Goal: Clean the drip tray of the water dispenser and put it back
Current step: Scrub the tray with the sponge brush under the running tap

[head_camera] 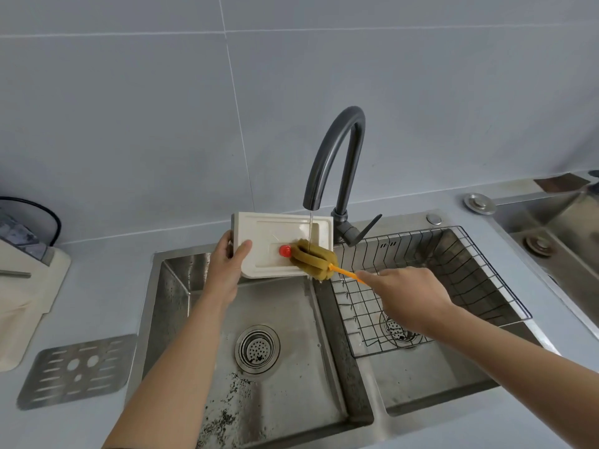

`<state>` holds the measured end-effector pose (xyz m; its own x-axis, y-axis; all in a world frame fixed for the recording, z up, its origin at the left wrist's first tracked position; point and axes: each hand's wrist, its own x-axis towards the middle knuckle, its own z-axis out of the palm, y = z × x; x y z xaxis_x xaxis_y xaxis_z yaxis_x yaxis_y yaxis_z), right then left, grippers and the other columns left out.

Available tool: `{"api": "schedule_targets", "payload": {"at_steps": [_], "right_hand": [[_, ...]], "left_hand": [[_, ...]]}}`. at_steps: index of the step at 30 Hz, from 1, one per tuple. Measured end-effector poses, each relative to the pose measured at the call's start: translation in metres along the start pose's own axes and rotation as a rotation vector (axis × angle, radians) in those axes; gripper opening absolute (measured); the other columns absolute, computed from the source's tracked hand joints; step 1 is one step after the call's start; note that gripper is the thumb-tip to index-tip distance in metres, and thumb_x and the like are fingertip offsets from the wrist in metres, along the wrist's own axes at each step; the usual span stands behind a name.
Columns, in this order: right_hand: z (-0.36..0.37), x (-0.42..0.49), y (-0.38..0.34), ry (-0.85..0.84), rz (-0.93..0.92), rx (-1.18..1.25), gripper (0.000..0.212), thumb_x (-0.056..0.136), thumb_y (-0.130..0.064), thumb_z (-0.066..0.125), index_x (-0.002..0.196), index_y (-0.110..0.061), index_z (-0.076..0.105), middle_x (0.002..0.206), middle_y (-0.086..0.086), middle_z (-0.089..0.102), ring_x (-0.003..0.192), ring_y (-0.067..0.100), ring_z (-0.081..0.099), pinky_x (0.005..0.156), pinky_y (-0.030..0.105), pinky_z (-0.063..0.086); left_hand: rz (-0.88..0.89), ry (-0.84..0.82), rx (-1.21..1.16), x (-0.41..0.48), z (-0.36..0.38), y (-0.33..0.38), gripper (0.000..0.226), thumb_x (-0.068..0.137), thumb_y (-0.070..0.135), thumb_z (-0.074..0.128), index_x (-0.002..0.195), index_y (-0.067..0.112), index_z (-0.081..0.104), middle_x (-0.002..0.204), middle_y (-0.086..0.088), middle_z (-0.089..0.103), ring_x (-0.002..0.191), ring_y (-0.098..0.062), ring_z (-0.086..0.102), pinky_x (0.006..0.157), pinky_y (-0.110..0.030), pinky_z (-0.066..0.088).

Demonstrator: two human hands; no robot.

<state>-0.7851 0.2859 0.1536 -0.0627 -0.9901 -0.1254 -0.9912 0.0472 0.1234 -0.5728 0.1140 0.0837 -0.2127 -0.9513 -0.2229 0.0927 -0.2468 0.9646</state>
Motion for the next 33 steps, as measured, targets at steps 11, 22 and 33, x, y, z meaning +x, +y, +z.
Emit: {"api": "schedule_targets", "payload": {"at_steps": [11, 22, 33], "right_hand": [[-0.004, -0.001, -0.004, -0.032, 0.019, 0.154, 0.040, 0.095, -0.015, 0.038, 0.132, -0.031, 0.041, 0.093, 0.003, 0.067, 0.078, 0.024, 0.060, 0.061, 0.030, 0.043], [-0.003, 0.002, 0.003, -0.046, -0.015, -0.155, 0.049, 0.092, -0.008, 0.035, 0.139, -0.023, 0.030, 0.090, -0.003, 0.059, 0.072, 0.019, 0.053, 0.045, 0.023, 0.024], [-0.015, 0.000, 0.018, 0.042, 0.155, 0.034, 0.044, 0.094, -0.015, 0.033, 0.131, -0.039, 0.035, 0.096, -0.002, 0.066, 0.079, 0.022, 0.058, 0.058, 0.027, 0.037]], "left_hand": [[-0.037, 0.019, -0.052, -0.009, 0.025, -0.013, 0.042, 0.092, 0.009, 0.051, 0.132, 0.012, 0.041, 0.116, -0.004, 0.056, 0.101, -0.021, 0.055, 0.084, -0.040, 0.049], [-0.011, -0.012, 0.078, -0.010, 0.018, -0.018, 0.031, 0.089, 0.009, 0.056, 0.117, 0.018, 0.049, 0.114, -0.007, 0.060, 0.102, -0.022, 0.057, 0.096, -0.048, 0.046], [-0.041, -0.037, 0.018, 0.000, 0.006, -0.008, 0.038, 0.091, 0.010, 0.053, 0.127, 0.019, 0.044, 0.107, 0.001, 0.059, 0.095, -0.017, 0.058, 0.065, -0.027, 0.050]]}}
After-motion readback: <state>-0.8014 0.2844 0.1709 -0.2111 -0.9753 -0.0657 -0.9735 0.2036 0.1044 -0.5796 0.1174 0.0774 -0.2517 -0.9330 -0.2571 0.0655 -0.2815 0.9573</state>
